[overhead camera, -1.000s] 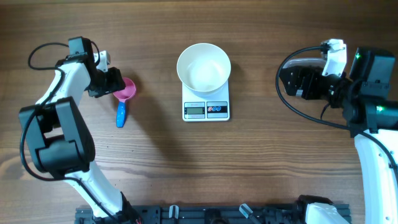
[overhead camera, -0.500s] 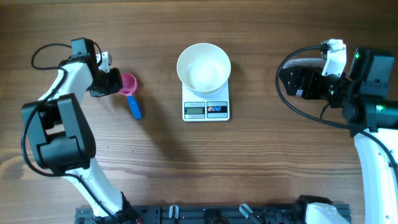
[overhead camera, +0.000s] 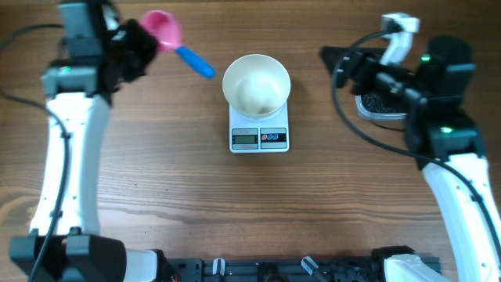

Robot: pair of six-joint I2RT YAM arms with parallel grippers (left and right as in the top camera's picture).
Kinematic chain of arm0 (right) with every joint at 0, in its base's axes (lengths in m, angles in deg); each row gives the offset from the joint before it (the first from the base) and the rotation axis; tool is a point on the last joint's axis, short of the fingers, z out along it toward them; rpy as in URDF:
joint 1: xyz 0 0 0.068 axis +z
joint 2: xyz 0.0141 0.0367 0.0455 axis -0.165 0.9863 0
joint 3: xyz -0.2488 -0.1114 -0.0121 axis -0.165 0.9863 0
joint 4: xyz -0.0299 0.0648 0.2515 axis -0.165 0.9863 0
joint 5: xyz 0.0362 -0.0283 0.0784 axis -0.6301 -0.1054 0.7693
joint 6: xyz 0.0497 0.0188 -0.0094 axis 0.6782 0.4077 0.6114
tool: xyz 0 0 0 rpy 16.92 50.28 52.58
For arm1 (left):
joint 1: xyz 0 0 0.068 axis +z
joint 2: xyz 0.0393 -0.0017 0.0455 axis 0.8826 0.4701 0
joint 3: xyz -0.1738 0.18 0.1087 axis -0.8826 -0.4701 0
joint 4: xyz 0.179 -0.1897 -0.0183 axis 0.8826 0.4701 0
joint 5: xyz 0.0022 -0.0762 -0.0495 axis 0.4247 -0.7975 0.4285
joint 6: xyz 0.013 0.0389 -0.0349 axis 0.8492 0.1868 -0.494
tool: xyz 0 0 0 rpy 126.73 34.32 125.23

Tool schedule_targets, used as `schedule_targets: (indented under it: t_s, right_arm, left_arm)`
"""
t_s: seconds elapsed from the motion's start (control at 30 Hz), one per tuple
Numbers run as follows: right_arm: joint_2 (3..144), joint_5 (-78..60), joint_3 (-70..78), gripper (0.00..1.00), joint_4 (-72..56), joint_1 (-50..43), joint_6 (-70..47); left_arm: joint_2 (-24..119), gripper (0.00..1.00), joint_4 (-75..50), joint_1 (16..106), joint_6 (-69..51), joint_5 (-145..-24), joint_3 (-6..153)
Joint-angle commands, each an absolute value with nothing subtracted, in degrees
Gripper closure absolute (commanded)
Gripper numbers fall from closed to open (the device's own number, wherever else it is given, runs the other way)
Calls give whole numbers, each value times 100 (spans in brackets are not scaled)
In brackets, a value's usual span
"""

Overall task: Scoop item into bowl and weigh 150g on scale
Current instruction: 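Grasp the pink scoop with the left gripper and lift it, then hand the pink scoop from the left gripper to the right gripper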

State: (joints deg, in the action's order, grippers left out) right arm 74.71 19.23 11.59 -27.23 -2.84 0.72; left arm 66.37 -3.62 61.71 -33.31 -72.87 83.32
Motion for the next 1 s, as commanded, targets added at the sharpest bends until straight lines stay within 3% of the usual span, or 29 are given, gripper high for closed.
schedule_targets:
  t_s: [0.0,0.3,0.37,0.43,0.7,0.9,0.97]
  right_arm:
    - [7855,2058,1076,24,-3307,371,1108]
    - [8408,2030,1076,43,-4076,1355,1683]
    - [8452,2034,1076,62,-4076,1381,1696]
    - [8502,2036,1076,73,-4065,1381,1700]
    - [8548,2050,1076,77,-4030,1379,1462]
    - [8568,2041,1076,94,-3919,1379,1486]
    - [8568,2025,1076,96,-3914,1379,1488]
  left_arm:
    - [6753,96,-384,5500,-5158,-7180,8293]
    - [6753,96,-388,4274,-6953,-6624,8289]
    - [6753,96,-382,4147,-6946,-6646,8289]
    - [6753,96,-382,4088,-6900,-6736,8289]
    - [6753,96,-215,4086,-5506,-6944,8289]
    - [6753,96,-209,4086,-5510,-6944,8289]
    - [6753,87,-209,4086,-5512,-6944,8289]
